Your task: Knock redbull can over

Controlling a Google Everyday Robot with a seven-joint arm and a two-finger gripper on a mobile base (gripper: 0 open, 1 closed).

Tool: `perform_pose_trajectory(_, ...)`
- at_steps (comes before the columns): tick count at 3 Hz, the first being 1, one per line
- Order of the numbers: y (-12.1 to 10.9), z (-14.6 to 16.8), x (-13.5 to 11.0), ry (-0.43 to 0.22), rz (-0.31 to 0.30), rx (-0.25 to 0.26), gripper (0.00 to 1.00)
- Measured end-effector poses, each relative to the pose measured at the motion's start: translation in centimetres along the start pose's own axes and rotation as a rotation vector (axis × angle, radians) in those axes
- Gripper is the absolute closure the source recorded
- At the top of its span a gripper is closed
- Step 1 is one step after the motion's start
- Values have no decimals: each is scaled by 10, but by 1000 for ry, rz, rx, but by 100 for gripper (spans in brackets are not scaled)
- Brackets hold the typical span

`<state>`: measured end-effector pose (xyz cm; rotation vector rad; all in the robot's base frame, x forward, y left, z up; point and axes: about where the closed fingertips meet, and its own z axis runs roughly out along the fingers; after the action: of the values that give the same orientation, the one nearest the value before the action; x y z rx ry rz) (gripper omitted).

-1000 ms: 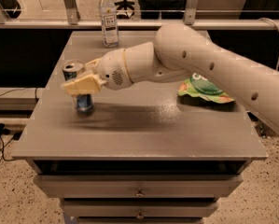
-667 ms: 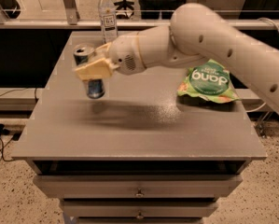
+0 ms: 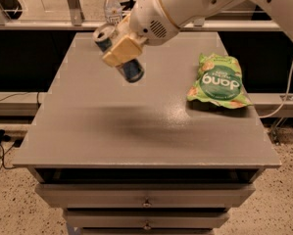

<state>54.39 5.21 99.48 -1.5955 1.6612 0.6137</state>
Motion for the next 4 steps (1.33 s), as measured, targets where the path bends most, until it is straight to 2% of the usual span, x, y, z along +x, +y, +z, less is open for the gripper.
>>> perform_pose_trajectory(1,9,-8,31,233,-79,-5,100)
perform_pose_trajectory(2,15,6,86,447,-111,-20,100)
perform_pose_trajectory(3,17,25,111,499,-97,-31,100)
perform_pose_trajectory(4,24,51,118,491,-61,-76,84)
